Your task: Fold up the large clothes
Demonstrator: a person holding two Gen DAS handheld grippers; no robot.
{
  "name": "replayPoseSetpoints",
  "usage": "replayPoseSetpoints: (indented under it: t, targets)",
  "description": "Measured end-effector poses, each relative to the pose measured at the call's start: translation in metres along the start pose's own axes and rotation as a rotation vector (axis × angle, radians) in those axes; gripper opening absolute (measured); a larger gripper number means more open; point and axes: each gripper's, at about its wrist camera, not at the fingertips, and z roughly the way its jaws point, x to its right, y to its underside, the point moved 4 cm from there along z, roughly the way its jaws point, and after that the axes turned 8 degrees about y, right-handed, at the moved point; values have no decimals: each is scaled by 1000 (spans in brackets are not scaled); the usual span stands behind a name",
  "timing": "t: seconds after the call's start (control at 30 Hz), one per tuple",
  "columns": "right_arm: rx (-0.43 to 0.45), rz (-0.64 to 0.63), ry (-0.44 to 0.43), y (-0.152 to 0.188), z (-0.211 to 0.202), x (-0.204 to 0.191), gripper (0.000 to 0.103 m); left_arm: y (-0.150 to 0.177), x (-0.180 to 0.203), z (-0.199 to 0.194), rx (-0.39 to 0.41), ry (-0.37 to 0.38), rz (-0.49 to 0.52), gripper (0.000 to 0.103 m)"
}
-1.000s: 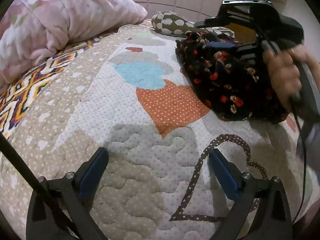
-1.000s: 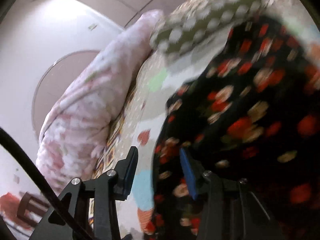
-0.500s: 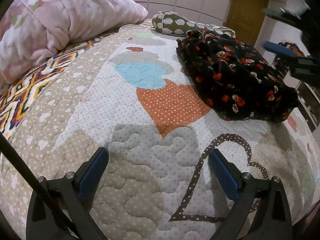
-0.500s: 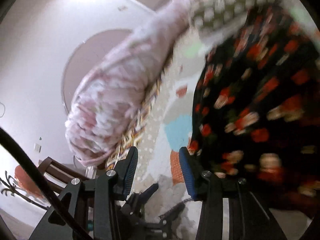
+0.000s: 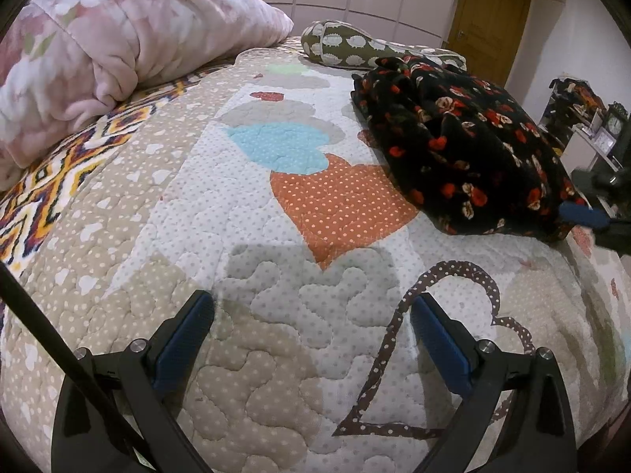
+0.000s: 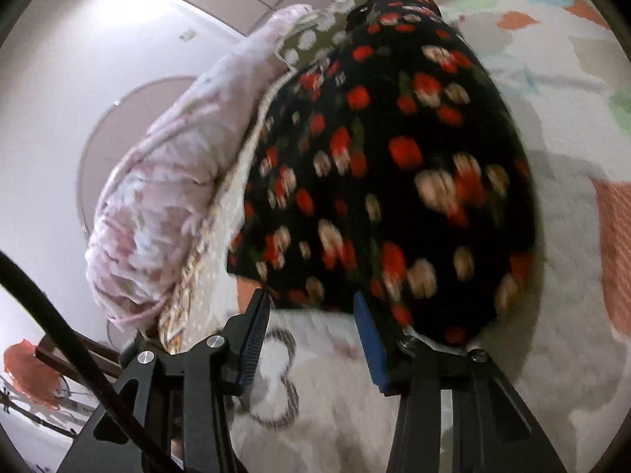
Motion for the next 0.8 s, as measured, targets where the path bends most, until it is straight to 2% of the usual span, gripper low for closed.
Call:
replayPoseSetpoints:
  t: [0.17, 0.3, 0.37, 0.43, 0.5, 0.67, 0.8]
  targets:
    - [116, -34, -77, -18, -29, -27, 51, 0, 0, 0, -2, -8, 6, 100]
    - [105, -37, -102, -37, -4, -53, 53, 0, 0, 0, -1, -7, 5, 100]
    - [45, -21, -85, -41, 29, -54, 56, 1, 0, -1, -1, -7, 6, 100]
    - [-25, 12, -41, -34, 59, -49, 56, 1, 0, -1, -2, -6, 6, 100]
    - [-11, 12, -42, -24, 65, -47, 56, 1, -1, -1, -2, -5, 6, 100]
    - [-50, -3, -41, 10, 32, -38, 57, 0, 2, 2, -28, -24, 17, 101]
    - [6, -11, 36, 41, -8, -14, 57, 1, 7, 4, -51, -49, 38, 103]
